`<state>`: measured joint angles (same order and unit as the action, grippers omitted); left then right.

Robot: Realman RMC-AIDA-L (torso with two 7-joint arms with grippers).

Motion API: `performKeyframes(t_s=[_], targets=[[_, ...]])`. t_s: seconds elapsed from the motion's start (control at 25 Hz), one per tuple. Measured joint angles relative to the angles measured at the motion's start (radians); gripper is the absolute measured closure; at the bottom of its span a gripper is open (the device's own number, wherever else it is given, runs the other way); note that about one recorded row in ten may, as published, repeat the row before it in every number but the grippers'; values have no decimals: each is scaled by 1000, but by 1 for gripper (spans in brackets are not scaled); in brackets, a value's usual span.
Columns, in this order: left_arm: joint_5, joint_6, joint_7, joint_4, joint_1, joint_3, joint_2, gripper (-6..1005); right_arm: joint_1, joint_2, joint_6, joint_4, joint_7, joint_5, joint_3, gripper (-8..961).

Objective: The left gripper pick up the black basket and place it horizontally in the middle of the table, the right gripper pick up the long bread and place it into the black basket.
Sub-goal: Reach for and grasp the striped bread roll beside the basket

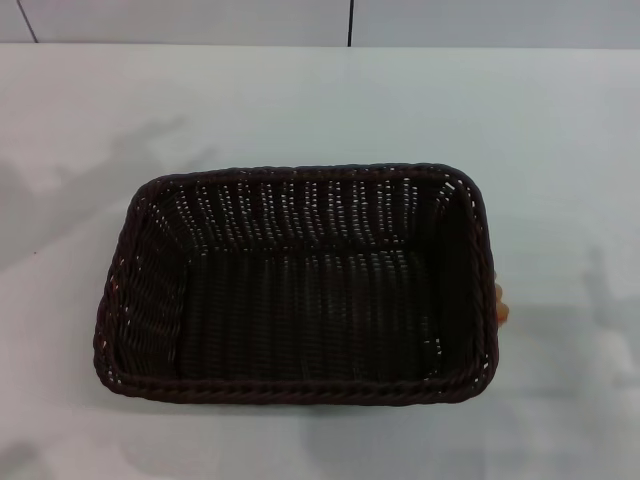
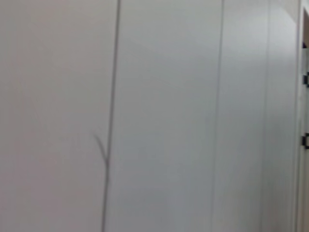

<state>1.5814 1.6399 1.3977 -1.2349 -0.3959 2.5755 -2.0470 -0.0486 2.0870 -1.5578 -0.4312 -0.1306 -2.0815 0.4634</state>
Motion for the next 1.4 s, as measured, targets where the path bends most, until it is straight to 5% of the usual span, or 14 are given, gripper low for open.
performKeyframes(t_s=[0.56,1.4], targets=[[-10,-2,6,-14,11,23,15,318,-57,-1,119,0,-53,-4,-169,274],[-63,20,11,-46,36,23,17,320,-107,-5,277,13,-147,-3,-235,275]])
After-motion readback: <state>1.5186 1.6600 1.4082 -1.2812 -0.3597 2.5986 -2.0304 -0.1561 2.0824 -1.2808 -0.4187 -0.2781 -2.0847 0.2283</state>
